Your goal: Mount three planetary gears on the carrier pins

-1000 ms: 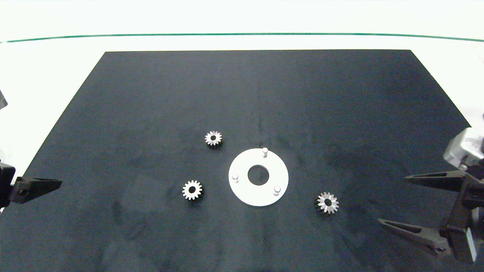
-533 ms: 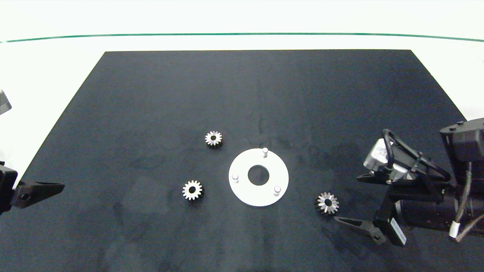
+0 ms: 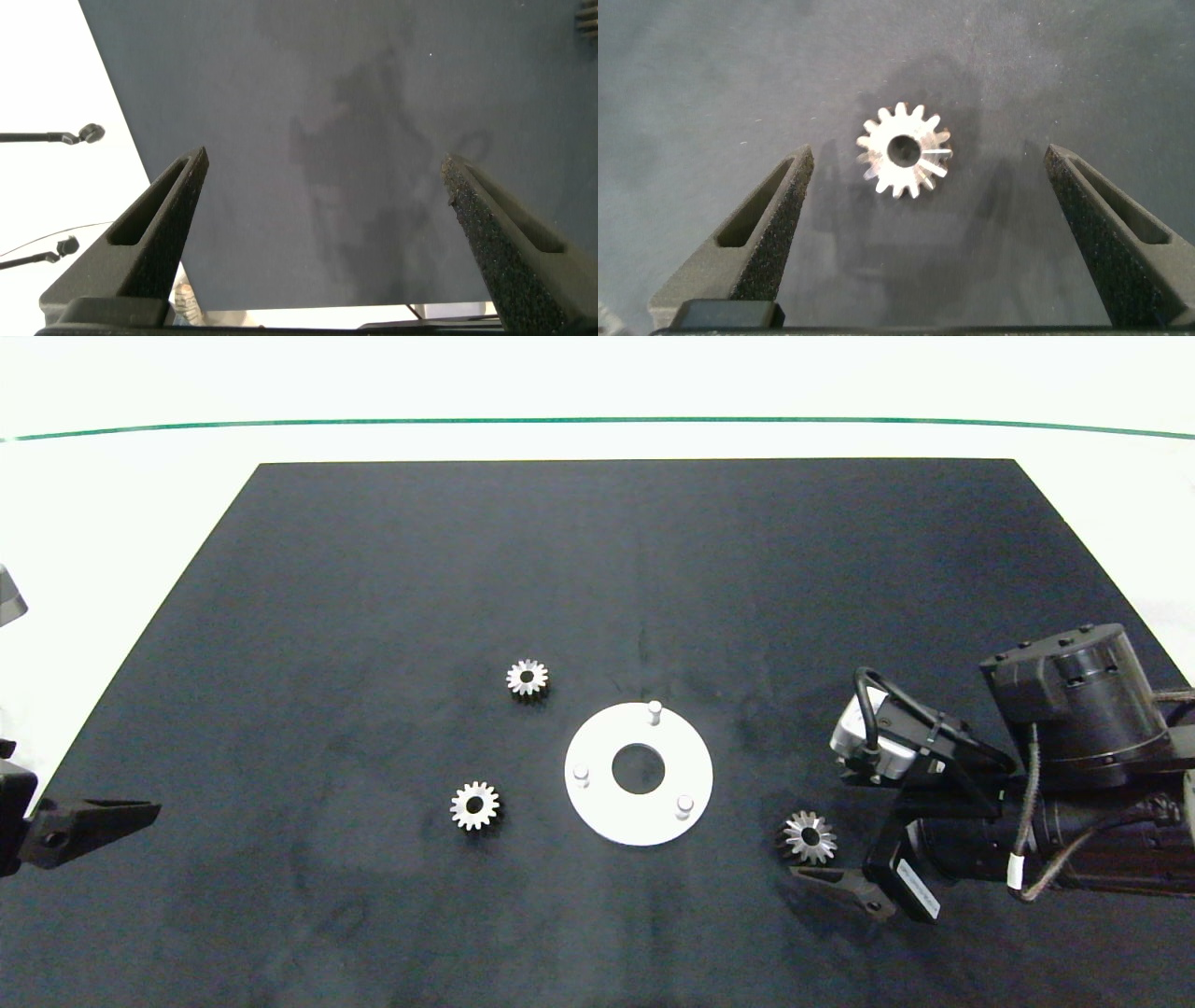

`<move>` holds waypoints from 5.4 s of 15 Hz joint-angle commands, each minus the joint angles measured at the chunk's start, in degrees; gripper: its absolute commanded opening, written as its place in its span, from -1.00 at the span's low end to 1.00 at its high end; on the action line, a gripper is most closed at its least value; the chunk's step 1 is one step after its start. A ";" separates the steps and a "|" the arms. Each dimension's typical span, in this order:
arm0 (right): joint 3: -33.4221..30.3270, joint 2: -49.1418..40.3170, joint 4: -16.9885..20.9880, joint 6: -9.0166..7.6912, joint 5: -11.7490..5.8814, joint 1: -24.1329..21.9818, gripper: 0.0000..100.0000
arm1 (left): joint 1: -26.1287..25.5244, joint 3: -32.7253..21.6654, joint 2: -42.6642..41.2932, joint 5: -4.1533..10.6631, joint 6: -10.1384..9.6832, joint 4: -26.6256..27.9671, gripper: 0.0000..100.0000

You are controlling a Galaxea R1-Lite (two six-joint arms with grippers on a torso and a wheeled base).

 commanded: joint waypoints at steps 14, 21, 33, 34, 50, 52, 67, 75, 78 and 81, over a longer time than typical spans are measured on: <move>-0.85 3.58 0.21 -1.09 -2.23 1.62 0.56 | -0.15 -0.01 -1.32 0.07 0.07 0.20 1.00; -0.76 4.45 0.03 -1.09 -2.14 1.62 0.29 | -0.15 -0.01 -1.67 0.07 1.04 1.08 1.00; -0.76 4.45 0.03 -1.18 -2.14 2.24 -0.19 | -0.15 -0.36 -1.67 0.07 0.60 0.99 1.00; -0.85 4.45 -0.06 -1.18 -2.14 2.24 -0.25 | -0.15 -0.36 -1.67 0.07 0.60 0.99 1.00; -16.58 10.26 1.53 0.84 -7.59 16.39 -0.26 | 0.55 -1.94 -3.51 0.07 -0.10 1.08 1.00; -16.58 10.96 1.53 0.84 -7.68 16.57 -0.26 | 0.55 -1.94 -3.51 0.07 -0.10 1.08 1.00; -17.28 13.16 1.35 1.02 -8.38 15.42 -0.26 | 0.46 -1.94 -3.60 0.07 -0.10 1.08 1.00; -17.54 12.98 1.26 1.72 -8.47 15.60 -0.26 | 0.46 -1.94 -3.60 0.07 -0.10 0.99 1.00; -17.54 13.16 1.26 2.25 -8.47 15.95 -0.26 | 0.29 -1.86 -3.60 0.07 -0.10 1.08 1.00; -16.93 13.24 1.00 2.16 -9.09 16.39 1.00 | 0.38 -1.86 -3.60 0.07 -0.10 0.99 1.00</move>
